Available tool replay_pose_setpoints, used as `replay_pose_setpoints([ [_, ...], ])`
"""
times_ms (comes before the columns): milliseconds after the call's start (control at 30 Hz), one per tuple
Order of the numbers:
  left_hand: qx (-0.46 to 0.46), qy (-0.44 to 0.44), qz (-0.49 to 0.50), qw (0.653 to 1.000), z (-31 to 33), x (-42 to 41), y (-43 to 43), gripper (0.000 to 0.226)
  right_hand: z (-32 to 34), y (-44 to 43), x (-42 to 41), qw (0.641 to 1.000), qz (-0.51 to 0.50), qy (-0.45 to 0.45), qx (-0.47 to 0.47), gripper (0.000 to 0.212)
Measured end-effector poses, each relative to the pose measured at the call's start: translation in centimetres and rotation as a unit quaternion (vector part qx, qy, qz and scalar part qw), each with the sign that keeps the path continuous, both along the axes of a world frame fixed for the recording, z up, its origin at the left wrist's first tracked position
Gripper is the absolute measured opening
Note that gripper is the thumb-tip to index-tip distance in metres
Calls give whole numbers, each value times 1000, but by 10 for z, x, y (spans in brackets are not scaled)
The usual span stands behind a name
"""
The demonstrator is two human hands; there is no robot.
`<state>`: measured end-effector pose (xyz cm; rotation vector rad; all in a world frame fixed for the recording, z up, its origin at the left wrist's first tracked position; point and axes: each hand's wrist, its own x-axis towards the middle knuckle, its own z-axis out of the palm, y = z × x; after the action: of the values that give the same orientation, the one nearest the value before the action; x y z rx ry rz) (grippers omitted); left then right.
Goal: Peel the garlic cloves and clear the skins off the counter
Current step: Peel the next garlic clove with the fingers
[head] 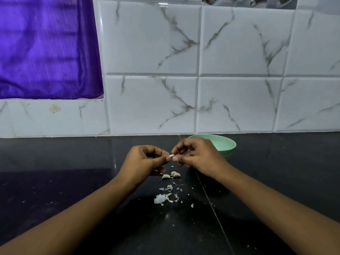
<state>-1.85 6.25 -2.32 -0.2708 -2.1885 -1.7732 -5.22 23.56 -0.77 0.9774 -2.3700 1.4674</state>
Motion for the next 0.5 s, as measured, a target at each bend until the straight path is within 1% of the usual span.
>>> replay_pose_setpoints([
  [200,-24,35,14,999,2,1,0,7,1,1,1,999,0,35,-1,18],
  [333,-10,27,-5,1000,2,3,0,7,3,3,1,998,9,58,10,20],
  [400,11,6,-26,1000,2,4,0,5,2,3,1,999,12,50,5,19],
  [500,35,-25,-44,998,1,3,0,4,1,1,1,1000,15,8,-9,18],
])
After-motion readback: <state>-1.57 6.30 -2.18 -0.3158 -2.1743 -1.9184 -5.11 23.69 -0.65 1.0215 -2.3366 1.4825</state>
